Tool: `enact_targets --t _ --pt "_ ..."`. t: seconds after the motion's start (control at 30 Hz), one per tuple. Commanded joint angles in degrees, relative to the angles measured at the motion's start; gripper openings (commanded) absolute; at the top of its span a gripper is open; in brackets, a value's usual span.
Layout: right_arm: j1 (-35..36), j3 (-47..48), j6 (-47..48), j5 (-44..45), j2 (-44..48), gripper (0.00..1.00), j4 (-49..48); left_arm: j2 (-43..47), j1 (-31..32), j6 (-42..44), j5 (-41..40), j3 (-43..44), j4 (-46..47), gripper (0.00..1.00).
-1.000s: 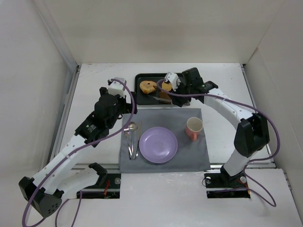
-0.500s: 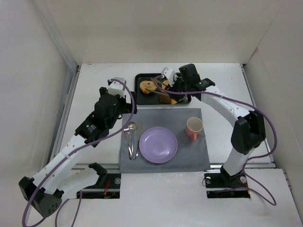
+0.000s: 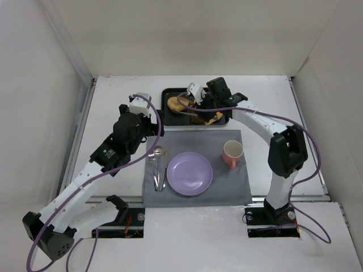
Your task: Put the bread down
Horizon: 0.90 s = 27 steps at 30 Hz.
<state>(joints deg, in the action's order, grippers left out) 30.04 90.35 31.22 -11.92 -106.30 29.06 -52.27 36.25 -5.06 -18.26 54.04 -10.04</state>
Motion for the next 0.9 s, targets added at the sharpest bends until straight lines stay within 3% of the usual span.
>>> enact_targets --t 0.0,0.4,0.67,0.87 --pt "0.2 3.8 0.2 1.0 -2.2 0.56 -3.0 0.9 -0.2 -0.6 -0.7 0.5 2.4 1.00" --pt "0.7 7.1 0.7 4.1 -7.2 0.56 -3.0 0.9 -0.2 -0.6 -1.3 0.5 2.4 1.00" --pt "0.7 7.1 0.7 5.2 -6.0 0.29 -3.0 1.4 -0.2 -0.6 -1.3 0.5 2.4 1.00" --pt "0.7 4.8 -1.1 3.2 -1.8 0.25 -2.3 1.9 -0.2 -0.6 -1.8 0.5 2.4 1.00"
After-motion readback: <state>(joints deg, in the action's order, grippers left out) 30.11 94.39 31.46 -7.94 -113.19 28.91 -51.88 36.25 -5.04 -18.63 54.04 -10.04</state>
